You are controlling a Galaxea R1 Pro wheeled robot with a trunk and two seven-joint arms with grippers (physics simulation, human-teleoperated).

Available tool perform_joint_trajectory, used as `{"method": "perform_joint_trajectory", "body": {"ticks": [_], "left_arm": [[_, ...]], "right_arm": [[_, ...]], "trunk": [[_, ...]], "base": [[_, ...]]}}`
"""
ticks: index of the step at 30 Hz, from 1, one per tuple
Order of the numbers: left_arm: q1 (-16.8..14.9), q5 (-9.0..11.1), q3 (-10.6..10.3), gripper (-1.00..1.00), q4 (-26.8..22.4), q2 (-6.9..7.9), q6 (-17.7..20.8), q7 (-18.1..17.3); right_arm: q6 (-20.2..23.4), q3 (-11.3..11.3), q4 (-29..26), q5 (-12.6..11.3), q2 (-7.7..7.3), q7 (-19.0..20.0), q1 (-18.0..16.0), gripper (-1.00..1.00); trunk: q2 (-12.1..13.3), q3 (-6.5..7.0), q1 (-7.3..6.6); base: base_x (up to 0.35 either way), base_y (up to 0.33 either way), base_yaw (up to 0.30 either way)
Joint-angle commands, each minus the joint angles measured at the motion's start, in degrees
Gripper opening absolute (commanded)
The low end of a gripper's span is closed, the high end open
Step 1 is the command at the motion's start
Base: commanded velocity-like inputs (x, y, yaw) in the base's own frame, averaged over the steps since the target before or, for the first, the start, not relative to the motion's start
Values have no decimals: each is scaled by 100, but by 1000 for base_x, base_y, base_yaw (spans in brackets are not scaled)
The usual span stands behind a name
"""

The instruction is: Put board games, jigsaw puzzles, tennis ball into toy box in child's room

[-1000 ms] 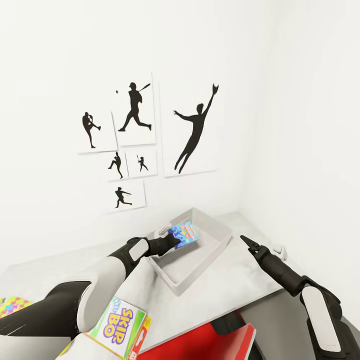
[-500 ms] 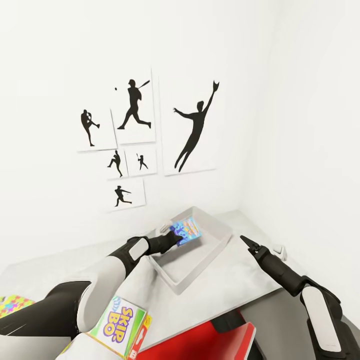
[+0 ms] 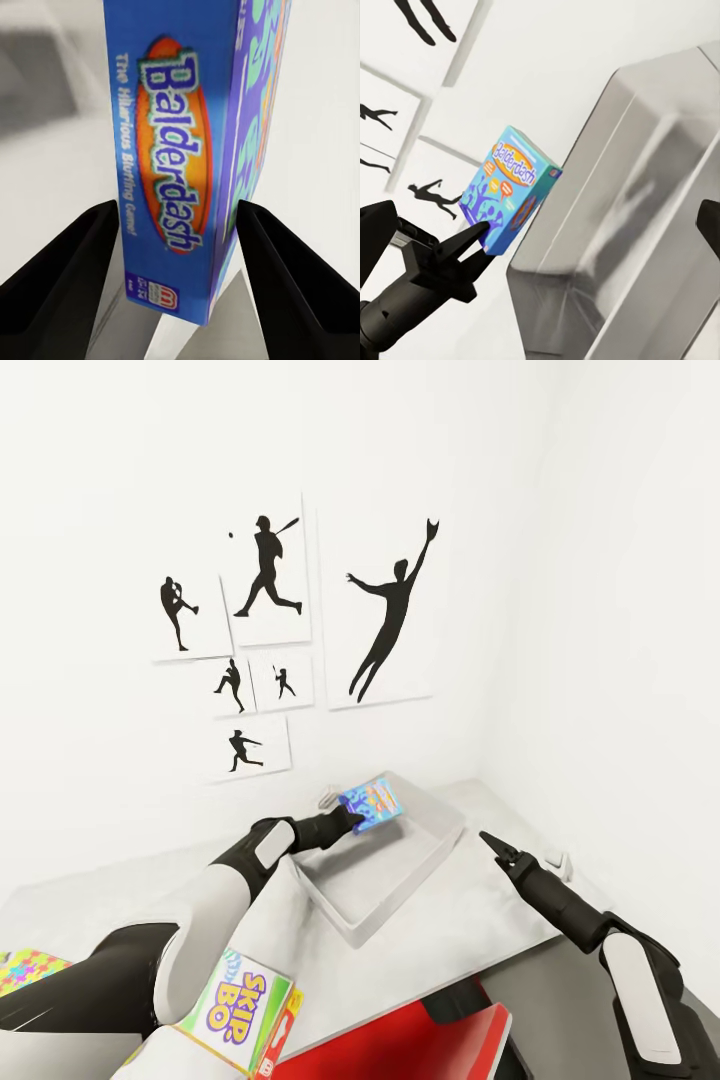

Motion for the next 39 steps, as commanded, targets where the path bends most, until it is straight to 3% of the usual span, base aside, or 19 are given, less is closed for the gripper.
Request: {"method": "perform_joint_trajectory", "body": {"ticks": [1, 27, 34, 39], "left_arm": [[-5, -3, 48, -100, -7, -4, 49, 2], [-5, 5, 75, -100, 61, -4, 62, -31], [-5, 262, 76, -100, 61, -4, 40, -31], [-5, 337, 76, -100, 61, -4, 44, -31]], "right_arm": [[43, -9, -1, -5, 0, 16, -6, 100], [340, -12, -248, -3, 4, 15, 47, 100], [338, -16, -252, -2, 4, 10, 47, 100], [333, -17, -254, -2, 5, 7, 47, 100]], "trunk": [[-13, -13, 4], [-13, -14, 4], [-13, -14, 4], [-13, -14, 4]], "base": [[0, 0, 0], [0, 0, 0], [0, 0, -55], [0, 5, -194]]}}
